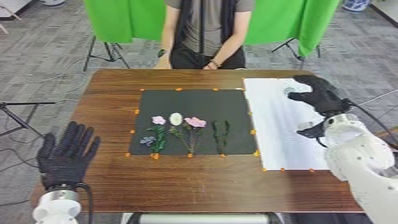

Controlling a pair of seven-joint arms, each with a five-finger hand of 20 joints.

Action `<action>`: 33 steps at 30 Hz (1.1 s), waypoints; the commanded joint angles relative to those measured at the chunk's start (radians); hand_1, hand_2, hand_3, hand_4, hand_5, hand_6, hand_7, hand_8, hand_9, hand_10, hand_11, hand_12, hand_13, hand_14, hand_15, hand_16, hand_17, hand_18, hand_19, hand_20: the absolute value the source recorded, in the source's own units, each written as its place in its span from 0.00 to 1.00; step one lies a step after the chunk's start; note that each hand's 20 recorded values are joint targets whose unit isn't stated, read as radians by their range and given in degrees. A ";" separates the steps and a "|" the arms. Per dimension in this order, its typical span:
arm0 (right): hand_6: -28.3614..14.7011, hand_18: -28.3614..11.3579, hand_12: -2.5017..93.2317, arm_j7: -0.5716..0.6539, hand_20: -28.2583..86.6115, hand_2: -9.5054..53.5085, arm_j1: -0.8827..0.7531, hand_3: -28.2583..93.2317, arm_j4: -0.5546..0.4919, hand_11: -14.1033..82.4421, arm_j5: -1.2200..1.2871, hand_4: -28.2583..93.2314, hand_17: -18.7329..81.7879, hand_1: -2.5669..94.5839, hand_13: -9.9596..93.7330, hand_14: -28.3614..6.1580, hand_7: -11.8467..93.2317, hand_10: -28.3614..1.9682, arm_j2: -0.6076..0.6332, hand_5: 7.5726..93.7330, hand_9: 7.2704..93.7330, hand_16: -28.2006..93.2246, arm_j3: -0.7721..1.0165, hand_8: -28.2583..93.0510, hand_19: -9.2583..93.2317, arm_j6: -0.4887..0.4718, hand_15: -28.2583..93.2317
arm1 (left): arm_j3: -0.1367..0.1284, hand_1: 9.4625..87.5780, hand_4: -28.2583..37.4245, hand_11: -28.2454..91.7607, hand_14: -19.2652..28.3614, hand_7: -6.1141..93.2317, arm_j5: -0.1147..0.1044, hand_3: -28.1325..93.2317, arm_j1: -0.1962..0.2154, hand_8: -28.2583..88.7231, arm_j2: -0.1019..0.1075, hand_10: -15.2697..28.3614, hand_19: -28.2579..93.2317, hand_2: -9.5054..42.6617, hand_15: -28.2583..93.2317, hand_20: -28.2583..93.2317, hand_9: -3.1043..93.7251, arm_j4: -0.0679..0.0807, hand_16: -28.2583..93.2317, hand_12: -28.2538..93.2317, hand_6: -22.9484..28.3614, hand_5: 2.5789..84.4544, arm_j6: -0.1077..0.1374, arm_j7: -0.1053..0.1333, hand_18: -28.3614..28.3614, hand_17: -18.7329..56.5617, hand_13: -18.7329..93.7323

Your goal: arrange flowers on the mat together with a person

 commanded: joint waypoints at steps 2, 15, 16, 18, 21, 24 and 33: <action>0.62 0.33 0.13 0.153 0.29 0.15 0.280 0.90 0.228 0.18 -0.146 0.03 0.21 0.31 0.27 0.32 0.25 0.52 0.033 0.33 0.25 0.37 -0.155 0.14 0.45 -0.007 0.23 | 0.032 0.21 0.00 0.39 0.69 0.19 -0.006 0.81 0.015 0.15 -0.006 0.66 0.55 0.51 0.44 0.31 0.45 0.003 0.17 0.28 0.60 0.56 0.004 -0.015 0.76 0.16 0.43; 0.60 0.24 0.13 0.230 0.33 0.10 0.346 0.89 0.344 0.21 -0.051 0.02 0.28 0.35 0.39 0.35 0.25 0.52 0.016 0.35 0.30 0.40 -0.198 0.14 0.56 -0.297 0.29 | 0.045 0.19 0.00 0.39 0.69 0.19 0.015 0.82 0.015 0.15 0.017 0.65 0.55 0.51 0.44 0.31 0.45 -0.005 0.17 0.28 0.60 0.56 -0.011 -0.011 0.76 0.16 0.43; 0.60 0.24 0.13 0.229 0.33 0.09 0.347 0.89 0.350 0.21 -0.054 0.02 0.28 0.36 0.40 0.36 0.25 0.52 0.012 0.35 0.30 0.40 -0.200 0.14 0.57 -0.305 0.30 | 0.045 0.18 0.00 0.39 0.69 0.19 0.020 0.84 0.012 0.15 0.018 0.65 0.55 0.52 0.44 0.31 0.45 -0.003 0.17 0.28 0.60 0.56 -0.014 -0.014 0.76 0.16 0.43; 0.60 0.24 0.13 0.228 0.35 0.06 0.354 0.90 0.358 0.23 -0.066 0.01 0.30 0.39 0.43 0.39 0.26 0.54 0.009 0.37 0.34 0.41 -0.217 0.13 0.60 -0.314 0.33 | 0.046 0.18 0.00 0.39 0.69 0.19 0.019 0.85 0.009 0.15 0.016 0.65 0.55 0.52 0.44 0.31 0.45 -0.004 0.17 0.28 0.60 0.56 -0.016 -0.010 0.76 0.16 0.43; 0.62 0.23 0.14 0.202 0.36 0.05 0.357 0.90 0.367 0.24 -0.087 0.00 0.32 0.43 0.46 0.42 0.27 0.54 0.002 0.39 0.38 0.40 -0.232 0.13 0.64 -0.351 0.38 | 0.045 0.18 0.00 0.39 0.68 0.19 0.017 0.85 0.008 0.15 0.013 0.65 0.55 0.52 0.44 0.31 0.45 -0.002 0.17 0.28 0.60 0.56 -0.014 -0.013 0.76 0.16 0.43; 0.64 0.24 0.15 0.200 0.37 0.04 0.357 0.90 0.378 0.25 -0.087 0.00 0.34 0.47 0.50 0.46 0.29 0.57 -0.003 0.42 0.41 0.39 -0.255 0.12 0.66 -0.327 0.40 | 0.047 0.19 0.00 0.39 0.68 0.19 0.010 0.85 0.007 0.15 0.010 0.65 0.55 0.52 0.44 0.31 0.45 -0.002 0.17 0.28 0.60 0.56 -0.011 -0.013 0.76 0.16 0.43; 0.71 0.26 0.38 0.176 0.44 0.01 0.317 0.80 0.368 0.28 -0.158 0.00 0.39 0.60 0.63 0.59 0.45 0.64 -0.001 0.64 0.76 0.48 -0.290 0.16 0.73 -0.226 0.57 | 0.046 0.19 0.00 0.39 0.69 0.19 0.010 0.85 0.001 0.15 -0.002 0.65 0.55 0.52 0.44 0.31 0.45 0.000 0.17 0.28 0.60 0.56 -0.007 -0.026 0.76 0.16 0.43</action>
